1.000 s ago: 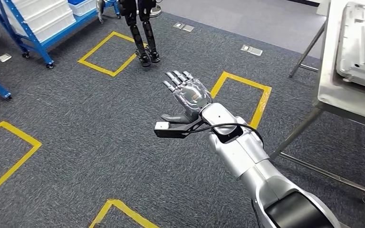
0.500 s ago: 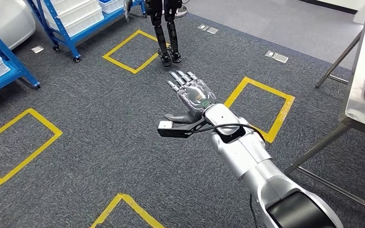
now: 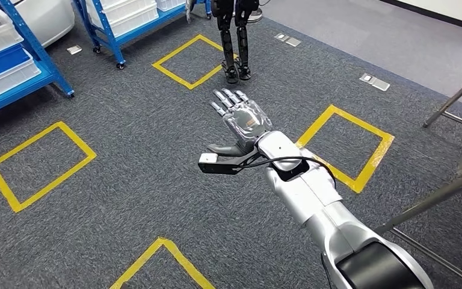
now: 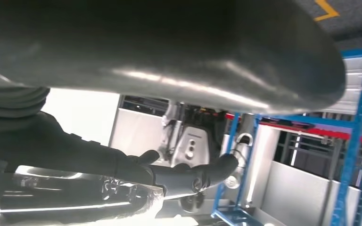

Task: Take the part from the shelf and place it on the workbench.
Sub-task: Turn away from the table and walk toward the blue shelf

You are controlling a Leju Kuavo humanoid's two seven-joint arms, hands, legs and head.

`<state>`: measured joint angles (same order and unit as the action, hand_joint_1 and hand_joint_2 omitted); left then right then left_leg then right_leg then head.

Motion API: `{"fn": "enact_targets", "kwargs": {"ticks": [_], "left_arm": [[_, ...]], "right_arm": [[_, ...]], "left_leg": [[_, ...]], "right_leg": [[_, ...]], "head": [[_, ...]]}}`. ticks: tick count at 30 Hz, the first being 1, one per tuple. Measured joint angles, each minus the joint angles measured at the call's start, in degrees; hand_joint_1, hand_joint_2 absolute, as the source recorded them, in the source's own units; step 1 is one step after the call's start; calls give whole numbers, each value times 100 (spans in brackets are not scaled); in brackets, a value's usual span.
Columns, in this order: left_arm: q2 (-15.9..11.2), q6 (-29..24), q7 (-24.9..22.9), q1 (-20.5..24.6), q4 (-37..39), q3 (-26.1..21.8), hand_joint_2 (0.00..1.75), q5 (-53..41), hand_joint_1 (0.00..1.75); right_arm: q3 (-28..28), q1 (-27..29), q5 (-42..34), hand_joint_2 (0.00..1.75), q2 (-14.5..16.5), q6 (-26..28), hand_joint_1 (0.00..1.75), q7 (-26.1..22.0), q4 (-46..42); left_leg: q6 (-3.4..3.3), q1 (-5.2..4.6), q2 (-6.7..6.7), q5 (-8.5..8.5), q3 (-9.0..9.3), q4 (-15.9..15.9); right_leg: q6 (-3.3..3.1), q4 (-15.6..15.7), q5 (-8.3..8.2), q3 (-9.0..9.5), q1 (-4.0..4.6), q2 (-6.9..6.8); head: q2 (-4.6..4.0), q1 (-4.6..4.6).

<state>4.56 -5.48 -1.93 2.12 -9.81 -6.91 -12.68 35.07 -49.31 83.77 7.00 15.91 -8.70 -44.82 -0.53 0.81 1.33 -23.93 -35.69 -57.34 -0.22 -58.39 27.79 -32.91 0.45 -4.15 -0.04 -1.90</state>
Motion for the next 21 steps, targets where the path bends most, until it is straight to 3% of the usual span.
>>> {"fn": "enact_targets", "kwargs": {"ticks": [1, 3, 5, 6, 7, 9, 11, 14, 16, 19, 21], "left_arm": [[1, -1, -1, 3, 0, -1, 0, 0, 0], [2, -1, -1, 16, 0, -2, 0, -1, 0], [4, 0, -1, 16, 0, -2, 0, -1, 0], [7, 1, -1, 10, 0, -2, 0, -1, 0], [10, 1, -1, 5, 0, -2, 0, -1, 0], [19, 1, -1, 3, 0, -2, 0, -2, 0], [22, -1, -1, 3, 0, -2, 0, -2, 0], [24, -12, -12, -15, 1, -2, 0, -2, 0], [20, -16, -27, -29, 2, -2, 0, -2, 0], [20, -17, -36, -29, 2, -1, 0, -2, 0], [24, -15, -37, -27, 2, 1, 0, -2, 0]], "right_arm": [[-1, -4, -1, 0, -4, 2, 0, 0, -1], [-3, 6, -2, 0, -24, 4, 0, 0, 4], [-3, 42, -1, 0, -52, 5, 0, 0, 19], [-3, 58, -1, 0, -62, 5, 0, 0, 26], [-3, 68, 0, 0, -68, 5, 0, 0, 30], [-3, 64, 1, 0, -70, 6, 0, 0, 32], [-2, 51, 1, 0, -68, 8, 0, 0, 32], [-1, 47, -2, 0, -56, 13, 0, -1, 32], [-1, 40, -5, 0, -32, 16, 0, -4, 32], [-1, 43, -10, 0, -6, 20, 0, -19, 32], [-1, 66, -10, 0, -9, 21, 0, -26, 36]], "left_leg": [[-44, 13, -43, 19, 10, 20], [-100, 25, -140, 39, 16, 35], [-110, 25, -255, 42, 9, 34], [-108, 26, -312, 43, 8, 31], [-105, 27, -370, 45, 8, 29], [-78, 31, -483, 48, 7, 16], [-20, 20, -570, 50, -14, 3], [76, 31, -641, 78, -50, 13], [123, 44, -561, 10, -92, -66], [167, 33, -290, -431, -415, -818], [193, 37, -232, -701, -724, -1490]], "right_leg": [[8, -181, 99, -77, -13, 92], [-12, -878, 407, -395, -52, 303], [0, -1565, 629, -742, -75, 367], [33, -1653, 623, -801, -83, 376], [79, -1504, 526, -743, -93, 384], [167, -690, 184, -373, -133, 462], [166, -91, -46, -88, -146, 552], [58, -13, -111, -55, -127, 515], [-20, 7, -144, -50, -146, 463], [-113, 22, -149, -37, -163, 376], [-130, 21, -138, -33, -156, 305]], "head": [[0, 5], [0, 22], [0, 31], [0, 32], [0, 31], [0, 31], [0, 30], [0, 27], [0, 19], [0, -33], [0, -45]]}}
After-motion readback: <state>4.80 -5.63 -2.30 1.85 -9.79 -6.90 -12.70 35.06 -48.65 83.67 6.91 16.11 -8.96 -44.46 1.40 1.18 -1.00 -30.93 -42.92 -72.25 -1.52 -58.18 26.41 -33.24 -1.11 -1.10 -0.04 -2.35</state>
